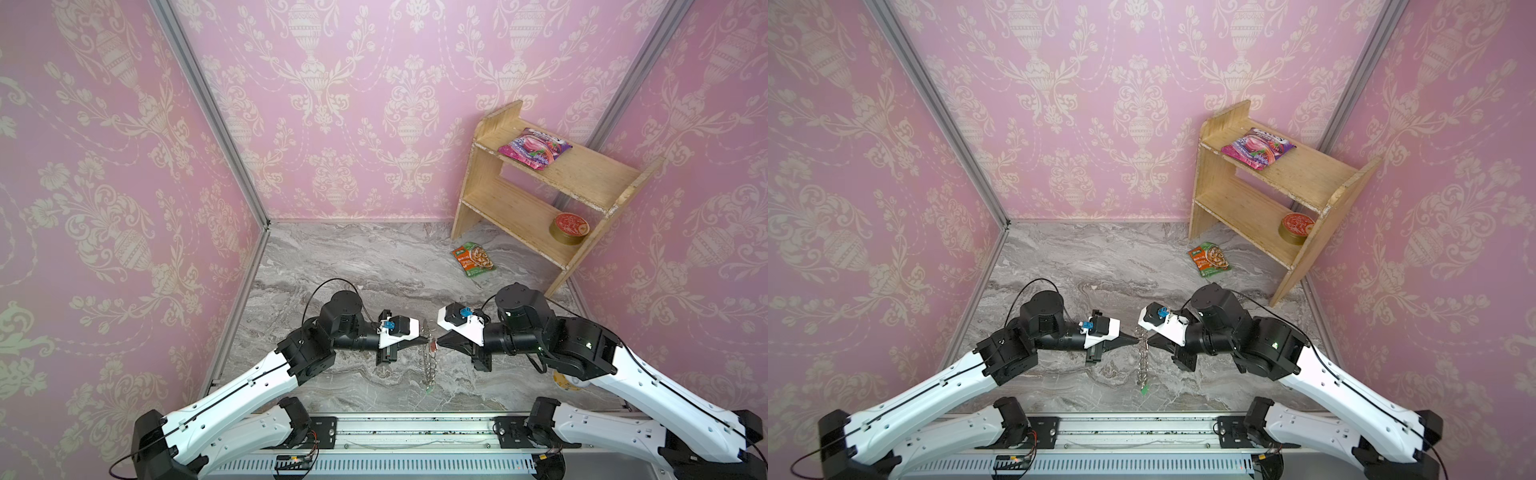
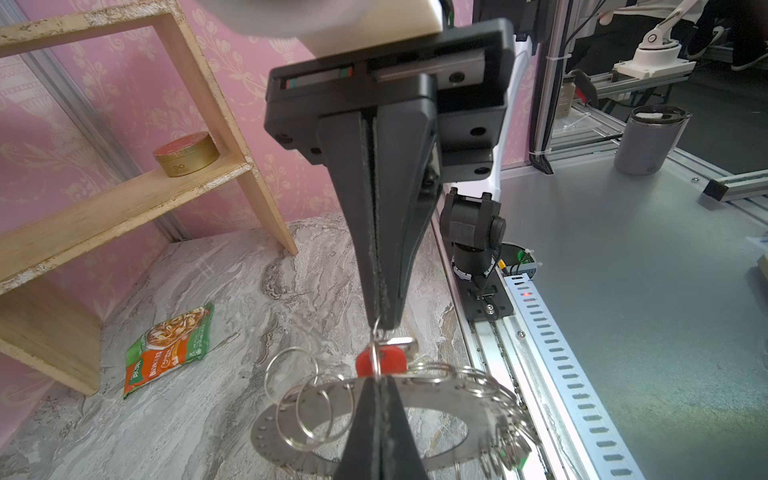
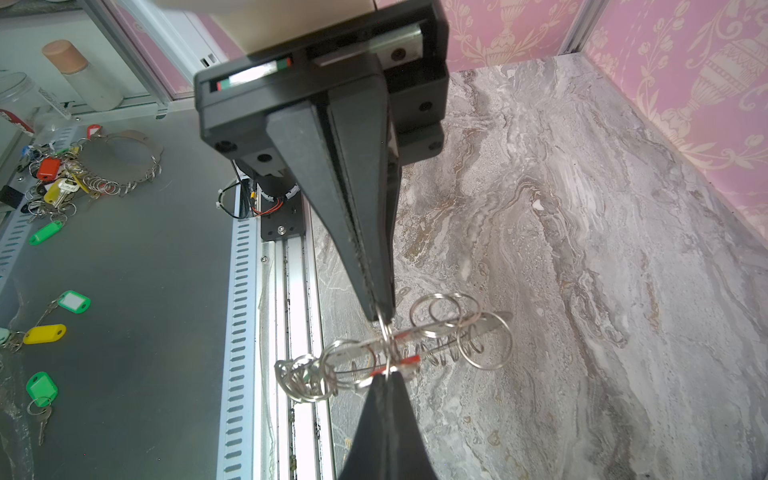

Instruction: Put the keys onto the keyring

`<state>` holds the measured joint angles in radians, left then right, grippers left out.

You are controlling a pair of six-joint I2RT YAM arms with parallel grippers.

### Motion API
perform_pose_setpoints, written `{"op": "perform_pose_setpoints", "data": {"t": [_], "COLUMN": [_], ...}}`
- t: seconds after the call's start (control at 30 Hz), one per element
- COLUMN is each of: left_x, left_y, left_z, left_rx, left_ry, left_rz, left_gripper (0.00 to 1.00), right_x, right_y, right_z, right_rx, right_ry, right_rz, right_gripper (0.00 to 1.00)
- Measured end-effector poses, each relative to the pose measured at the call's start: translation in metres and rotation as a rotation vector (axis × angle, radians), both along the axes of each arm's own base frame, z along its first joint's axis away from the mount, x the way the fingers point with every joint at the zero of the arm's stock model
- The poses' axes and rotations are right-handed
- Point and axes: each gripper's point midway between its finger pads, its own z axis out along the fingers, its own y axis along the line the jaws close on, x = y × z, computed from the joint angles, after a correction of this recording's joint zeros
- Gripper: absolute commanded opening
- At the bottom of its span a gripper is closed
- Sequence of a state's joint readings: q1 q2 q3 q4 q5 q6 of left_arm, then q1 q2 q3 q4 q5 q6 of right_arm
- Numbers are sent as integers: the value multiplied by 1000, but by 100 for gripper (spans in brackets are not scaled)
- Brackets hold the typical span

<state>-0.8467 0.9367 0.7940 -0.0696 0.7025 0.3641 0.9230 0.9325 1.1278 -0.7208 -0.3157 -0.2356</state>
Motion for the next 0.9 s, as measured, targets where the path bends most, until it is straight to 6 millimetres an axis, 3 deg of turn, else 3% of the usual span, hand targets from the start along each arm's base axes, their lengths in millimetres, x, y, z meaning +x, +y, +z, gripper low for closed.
{"op": "perform_pose_setpoints", "data": {"t": [0.9], "left_x": [0], "left_y": [-3], "left_z": [-1], "left_rx": [16], "left_ry": [23], "left_rz": [-19], "left_gripper": [0], "right_x": [3], "right_y": [-3], "right_z": [1], "right_rx": [-6], "right_ry": [-19], "right_rz": [-20], "right_gripper": [0]}}
